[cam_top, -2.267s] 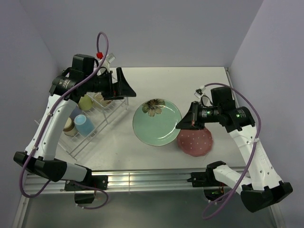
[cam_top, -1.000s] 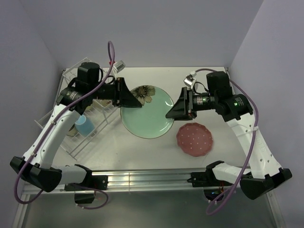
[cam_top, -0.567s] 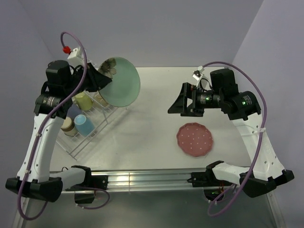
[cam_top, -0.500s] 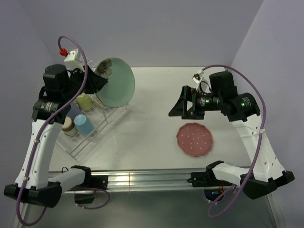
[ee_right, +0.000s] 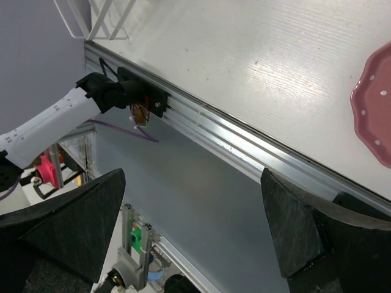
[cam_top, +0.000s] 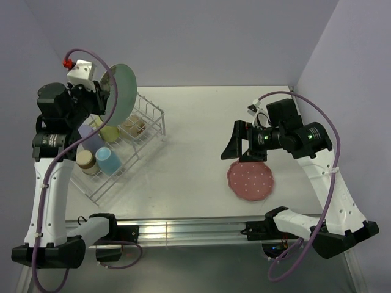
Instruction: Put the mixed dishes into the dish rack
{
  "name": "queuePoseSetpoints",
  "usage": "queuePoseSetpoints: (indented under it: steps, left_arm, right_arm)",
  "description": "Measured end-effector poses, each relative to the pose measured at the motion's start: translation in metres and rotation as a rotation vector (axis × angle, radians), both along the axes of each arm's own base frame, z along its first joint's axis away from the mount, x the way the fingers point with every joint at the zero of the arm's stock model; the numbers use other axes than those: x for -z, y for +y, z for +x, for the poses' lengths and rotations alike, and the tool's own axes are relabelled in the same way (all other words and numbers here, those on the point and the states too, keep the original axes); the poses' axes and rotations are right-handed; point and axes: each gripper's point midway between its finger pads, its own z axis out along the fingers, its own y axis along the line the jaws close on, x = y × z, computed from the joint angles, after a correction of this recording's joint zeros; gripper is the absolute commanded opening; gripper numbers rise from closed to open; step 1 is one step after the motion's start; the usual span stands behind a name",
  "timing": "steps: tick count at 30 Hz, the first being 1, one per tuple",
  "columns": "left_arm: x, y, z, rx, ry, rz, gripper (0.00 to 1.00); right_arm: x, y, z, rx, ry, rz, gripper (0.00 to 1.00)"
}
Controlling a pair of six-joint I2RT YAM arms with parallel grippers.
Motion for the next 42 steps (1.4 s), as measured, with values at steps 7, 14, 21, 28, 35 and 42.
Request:
queuePoseSetpoints:
  steps: [7,14,21,28,35,42]
  left_arm:
    - [0.008,0.009,0.028,0.073,0.004,0.104,0.0]
    - [0.015,0.001,0.048,0.168,0.017,0.107,0.0]
    - [0.016,-0.001,0.049,0.194,0.008,0.12,0.0]
    - [0.022,0.0,0.052,0.184,-0.016,0.124,0.0]
    - [0.025,0.003,0.047,0.155,-0.042,0.118,0.0]
    - [0.027,0.005,0.045,0.133,-0.053,0.098,0.0]
  right_arm:
    - [0.004,-0.003,-0.002,-0.005,0.005,-0.023,1.0]
    - [0.009,-0.007,-0.005,-0.001,0.022,-0.049,1.0]
    - [0.011,-0.007,-0.003,-0.003,0.033,-0.056,1.0]
    - [0.016,-0.005,0.001,-0.004,0.054,-0.061,0.99]
    - [0.02,-0.005,0.0,-0.005,0.071,-0.065,0.99]
    - [0.022,-0.003,0.002,-0.01,0.078,-0.062,0.99]
